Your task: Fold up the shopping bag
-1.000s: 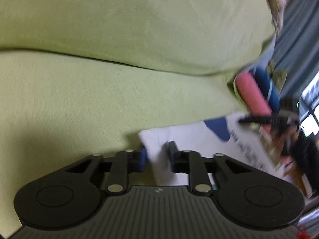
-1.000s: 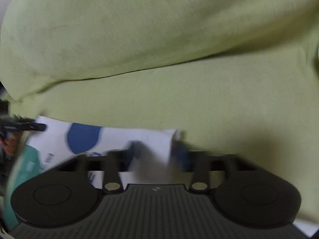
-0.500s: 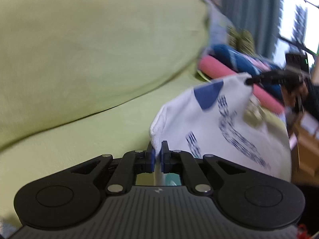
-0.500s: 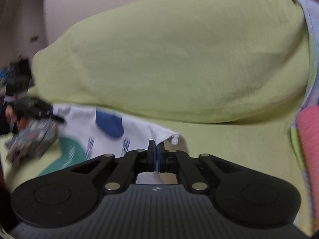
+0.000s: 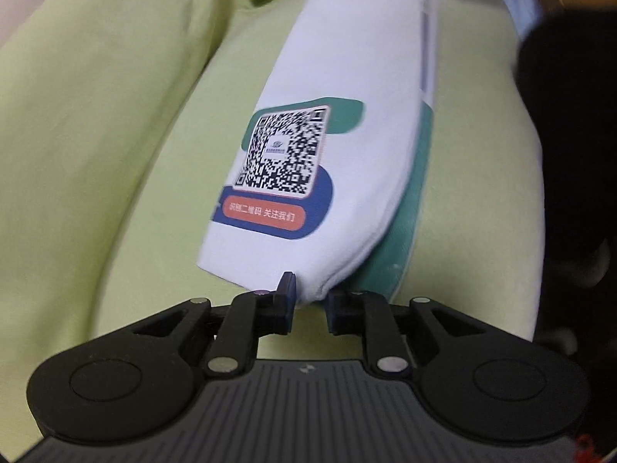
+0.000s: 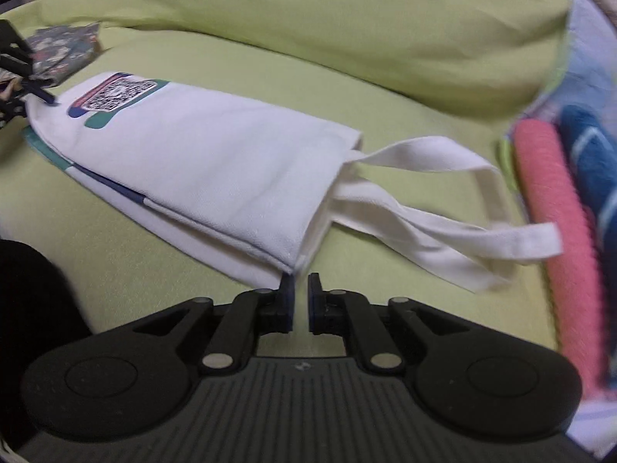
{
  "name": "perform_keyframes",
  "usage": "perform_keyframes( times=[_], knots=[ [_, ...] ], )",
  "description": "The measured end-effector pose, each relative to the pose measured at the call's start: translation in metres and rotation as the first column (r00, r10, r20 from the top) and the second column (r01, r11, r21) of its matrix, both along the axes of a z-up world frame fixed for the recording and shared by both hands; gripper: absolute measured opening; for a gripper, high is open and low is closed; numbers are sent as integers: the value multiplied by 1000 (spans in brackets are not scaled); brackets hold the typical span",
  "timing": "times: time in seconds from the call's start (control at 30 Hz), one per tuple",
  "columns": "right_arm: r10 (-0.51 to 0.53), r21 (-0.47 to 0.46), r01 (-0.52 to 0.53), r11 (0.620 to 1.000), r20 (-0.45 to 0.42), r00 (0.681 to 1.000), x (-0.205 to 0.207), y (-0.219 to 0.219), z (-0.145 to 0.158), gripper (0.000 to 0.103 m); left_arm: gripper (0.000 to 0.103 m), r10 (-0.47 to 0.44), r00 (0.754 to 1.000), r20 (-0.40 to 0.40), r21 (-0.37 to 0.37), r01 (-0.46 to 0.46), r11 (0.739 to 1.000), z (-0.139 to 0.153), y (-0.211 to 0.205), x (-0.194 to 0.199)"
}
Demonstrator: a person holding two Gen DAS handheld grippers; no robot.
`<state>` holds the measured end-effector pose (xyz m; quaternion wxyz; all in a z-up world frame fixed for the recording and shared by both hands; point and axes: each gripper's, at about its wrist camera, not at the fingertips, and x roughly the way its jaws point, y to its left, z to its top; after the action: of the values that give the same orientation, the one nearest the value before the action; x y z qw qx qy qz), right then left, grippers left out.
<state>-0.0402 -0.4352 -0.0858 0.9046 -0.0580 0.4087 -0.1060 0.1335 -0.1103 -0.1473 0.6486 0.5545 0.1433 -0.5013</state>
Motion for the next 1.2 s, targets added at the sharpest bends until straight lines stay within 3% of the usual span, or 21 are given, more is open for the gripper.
perform_keyframes(
  times=[0.07, 0.2, 0.33, 0.43, 0.6, 0.67, 0.77, 0.83, 0.97, 1.07, 1.1, 1.13, 1.2],
  knots=[
    [-18, -18, 19, 1000, 22, 1000, -12, 7, 8, 25, 34, 28, 1000, 13, 21, -28, 999, 8, 11, -2],
    [-62, 25, 59, 998, 150, 987, -47, 20, 28, 25, 34, 80, 996, 27, 5, -80, 997, 33, 38, -11],
    [-142, 181, 100, 978, 235, 962, -44, 7, 42, 25, 34, 133, 989, -60, -145, -140, 979, 52, 41, -27],
    [-243, 284, 178, 942, 215, 946, -31, -9, 34, 25, 34, 108, 994, 20, -108, -105, 989, 35, 25, -42],
    [-429, 508, 295, 809, 167, 888, -35, -22, 20, 33, 34, 10, 994, 107, -10, -9, 1000, 11, 9, -50],
    [-500, 606, 326, 726, 139, 855, -40, -29, 11, 34, 35, -18, 990, 141, 26, 15, 1000, 4, 6, -49],
    [-602, 774, 334, 537, 75, 795, -45, -42, -7, 35, 35, -52, 986, 159, 54, 44, 998, -2, 5, -52],
    [-628, 824, 316, 471, 61, 776, -42, -45, -14, 35, 35, -58, 985, 160, 60, 49, 997, -3, 1, -53],
    [-666, 856, 337, 392, 11, 746, -28, -48, -26, 34, 35, -53, 987, 151, 51, 46, 998, -8, -9, -55],
    [-701, 879, 367, 304, -54, 711, -23, -50, -43, 22, 33, -59, 987, 150, 45, 52, 998, -10, -8, -55],
    [-707, 883, 361, 299, -49, 706, -24, -47, -45, 21, 30, -54, 989, 137, 41, 49, 998, -10, -7, -53],
    [-705, 879, 357, 317, -34, 709, -24, -44, -43, 19, 20, -49, 992, 115, 38, 45, 998, -8, -6, -52],
    [-692, 856, 354, 376, 6, 722, -24, -34, -36, 19, 17, -44, 994, 100, 33, 41, 999, -11, -5, -49]
  ],
)
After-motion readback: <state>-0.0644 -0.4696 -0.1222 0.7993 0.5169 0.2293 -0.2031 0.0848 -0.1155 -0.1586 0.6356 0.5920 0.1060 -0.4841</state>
